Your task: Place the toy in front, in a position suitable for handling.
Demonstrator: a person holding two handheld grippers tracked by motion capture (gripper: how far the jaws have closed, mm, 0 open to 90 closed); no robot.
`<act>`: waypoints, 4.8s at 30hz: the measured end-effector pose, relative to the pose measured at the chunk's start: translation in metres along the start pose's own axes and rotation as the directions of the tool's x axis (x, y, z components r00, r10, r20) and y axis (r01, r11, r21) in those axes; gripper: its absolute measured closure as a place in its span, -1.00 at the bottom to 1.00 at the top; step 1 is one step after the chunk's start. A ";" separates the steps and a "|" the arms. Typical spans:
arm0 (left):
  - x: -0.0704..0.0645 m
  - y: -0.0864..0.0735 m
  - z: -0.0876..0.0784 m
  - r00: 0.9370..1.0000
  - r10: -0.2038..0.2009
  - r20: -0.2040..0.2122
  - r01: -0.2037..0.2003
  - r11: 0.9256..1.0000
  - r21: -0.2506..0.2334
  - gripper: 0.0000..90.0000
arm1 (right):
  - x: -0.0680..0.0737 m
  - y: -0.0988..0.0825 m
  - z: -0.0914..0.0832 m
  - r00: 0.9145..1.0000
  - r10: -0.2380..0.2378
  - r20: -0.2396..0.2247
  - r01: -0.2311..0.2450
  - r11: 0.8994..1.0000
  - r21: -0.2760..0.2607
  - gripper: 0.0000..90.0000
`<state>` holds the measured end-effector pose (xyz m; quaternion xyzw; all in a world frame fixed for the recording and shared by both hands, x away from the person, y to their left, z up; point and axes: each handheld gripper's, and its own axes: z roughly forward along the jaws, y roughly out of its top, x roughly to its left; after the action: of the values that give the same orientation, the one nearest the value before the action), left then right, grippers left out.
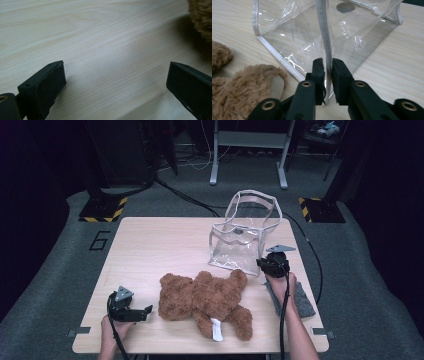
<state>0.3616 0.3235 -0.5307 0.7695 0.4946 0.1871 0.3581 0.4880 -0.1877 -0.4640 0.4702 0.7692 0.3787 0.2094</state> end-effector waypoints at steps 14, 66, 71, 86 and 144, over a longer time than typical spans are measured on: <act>0.000 0.000 0.001 1.000 0.009 -0.009 -0.009 1.000 -0.006 -0.95 | 0.020 0.021 0.024 0.999 -0.051 -0.003 0.051 0.999 0.010 0.95; 0.003 0.001 0.000 1.000 0.003 0.015 -0.003 1.000 0.003 -0.94 | 0.104 0.072 0.044 0.970 -0.221 -0.099 0.218 0.975 -0.035 0.95; 0.003 0.001 0.000 1.000 0.000 0.015 0.000 1.000 0.000 -0.94 | 0.121 0.078 0.050 0.956 -0.258 -0.139 0.257 0.966 -0.031 0.95; 0.004 0.000 0.000 1.000 -0.016 0.022 0.016 1.000 -0.008 -0.94 | 0.098 0.064 0.019 0.963 -0.210 -0.170 0.205 0.978 -0.048 0.05; -0.031 0.160 -0.032 0.991 0.104 0.085 -0.094 0.989 -0.112 -1.00 | -0.054 -0.101 -0.033 0.975 0.153 0.158 -0.168 0.982 0.088 -0.99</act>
<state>0.4274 0.2670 -0.3893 0.7804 0.4284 0.1959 0.4112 0.4344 -0.2754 -0.5238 0.5681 0.7287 0.3184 0.2117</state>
